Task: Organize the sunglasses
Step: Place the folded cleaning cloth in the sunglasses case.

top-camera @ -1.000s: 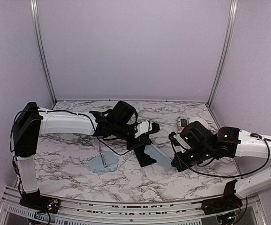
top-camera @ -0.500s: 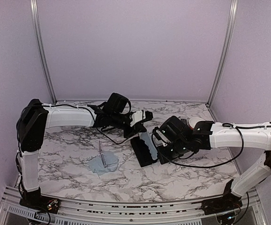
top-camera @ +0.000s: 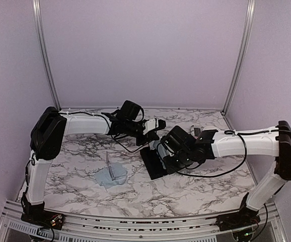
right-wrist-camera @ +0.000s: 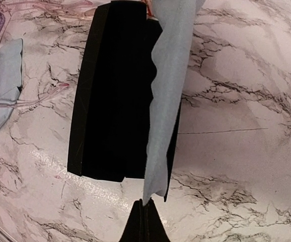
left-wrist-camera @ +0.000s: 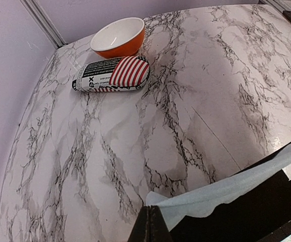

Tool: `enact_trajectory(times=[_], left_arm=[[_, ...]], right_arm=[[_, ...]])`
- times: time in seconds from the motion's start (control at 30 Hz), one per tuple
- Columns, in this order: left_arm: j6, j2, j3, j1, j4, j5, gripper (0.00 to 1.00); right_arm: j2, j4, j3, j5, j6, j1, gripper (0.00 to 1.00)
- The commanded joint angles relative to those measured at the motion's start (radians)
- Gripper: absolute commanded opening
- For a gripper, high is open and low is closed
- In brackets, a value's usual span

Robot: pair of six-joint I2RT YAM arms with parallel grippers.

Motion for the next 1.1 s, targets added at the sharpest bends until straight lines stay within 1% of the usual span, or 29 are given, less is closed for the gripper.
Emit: enact_trajectory(times=[0.0,0.1,0.17,0.3,0.37,0.53,0.87,1.07], left_arm=[[0.025,0.029,0.042,0.023,0.018,-0.032,0.0],[0.025,0.027,0.04,0.024,0.011,-0.05,0.0],[0.062,0.028,0.043,0.023,-0.008,-0.082,0.0],[0.101,0.024,0.055,0.023,-0.096,-0.153,0.0],[0.123,0.007,0.022,0.023,-0.135,-0.185,0.0],[0.145,0.006,0.007,0.023,-0.182,-0.226,0.0],[0.165,0.008,0.004,0.024,-0.222,-0.3,0.0],[0.17,0.0,-0.01,0.026,-0.228,-0.319,0.0]], right_arm=[[0.028,-0.023,0.022,0.014,-0.025,0.0,0.0],[0.043,-0.024,0.02,0.016,-0.032,0.0,0.0],[0.05,-0.02,0.02,0.011,-0.037,0.0,0.0],[0.061,-0.002,0.022,-0.012,-0.044,0.0,0.0],[0.072,0.009,0.026,-0.039,-0.046,0.0,0.0],[0.09,0.017,0.036,-0.068,-0.05,0.0,0.0],[0.114,0.047,0.047,-0.151,-0.059,0.001,0.0],[0.137,0.058,0.053,-0.187,-0.058,0.0,0.0]])
